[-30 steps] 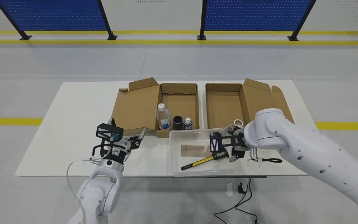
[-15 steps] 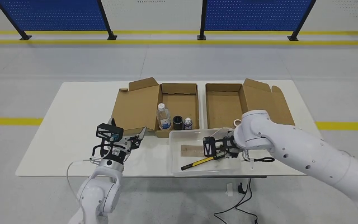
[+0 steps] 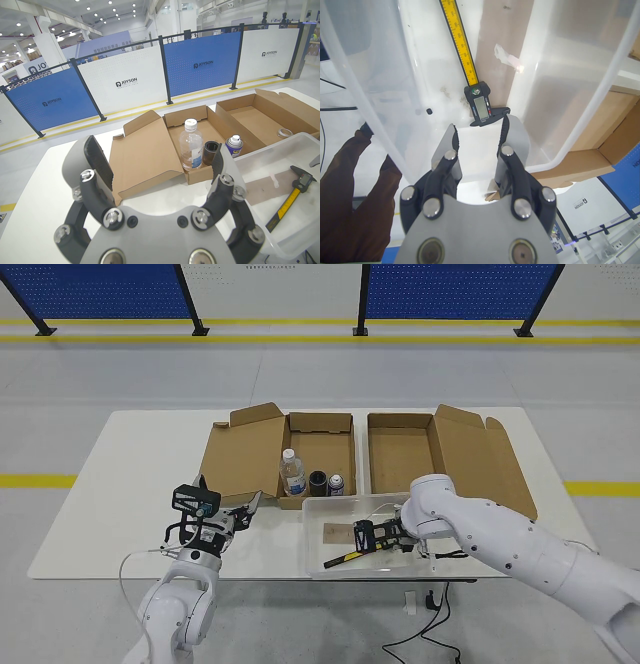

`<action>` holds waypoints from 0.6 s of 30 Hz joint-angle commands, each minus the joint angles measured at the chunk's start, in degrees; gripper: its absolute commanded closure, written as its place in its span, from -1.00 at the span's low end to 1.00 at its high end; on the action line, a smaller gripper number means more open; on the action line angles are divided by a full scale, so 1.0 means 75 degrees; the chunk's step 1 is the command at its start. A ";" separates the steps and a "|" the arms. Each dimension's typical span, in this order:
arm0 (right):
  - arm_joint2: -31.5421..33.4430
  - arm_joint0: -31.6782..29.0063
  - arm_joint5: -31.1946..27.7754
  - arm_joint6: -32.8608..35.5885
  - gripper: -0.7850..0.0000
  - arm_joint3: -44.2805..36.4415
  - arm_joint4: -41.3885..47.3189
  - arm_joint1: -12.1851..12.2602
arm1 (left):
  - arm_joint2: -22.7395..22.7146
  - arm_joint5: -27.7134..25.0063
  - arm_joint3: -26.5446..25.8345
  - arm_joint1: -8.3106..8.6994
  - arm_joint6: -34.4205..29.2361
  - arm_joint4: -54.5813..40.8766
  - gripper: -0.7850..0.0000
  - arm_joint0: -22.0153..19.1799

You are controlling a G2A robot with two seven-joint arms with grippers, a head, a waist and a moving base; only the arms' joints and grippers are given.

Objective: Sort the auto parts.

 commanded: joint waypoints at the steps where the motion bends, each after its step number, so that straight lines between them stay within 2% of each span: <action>1: 0.0000 -0.0097 -0.0117 -0.0117 0.06 0.0252 -0.0171 -0.0133 | 0.0000 0.0000 0.0000 0.0000 0.0000 -0.0001 -1.00 0.0000; 9: 0.0000 -0.0198 -0.0781 -0.0781 0.05 0.1332 -0.0667 -0.0696 | 0.0000 0.0000 0.0000 0.0000 0.0000 -0.0001 -1.00 0.0000; 18: 0.0000 -0.0224 -0.1706 -0.1705 0.15 0.2437 -0.1557 -0.1303 | 0.0000 0.0000 0.0000 0.0000 0.0000 -0.0001 -1.00 0.0000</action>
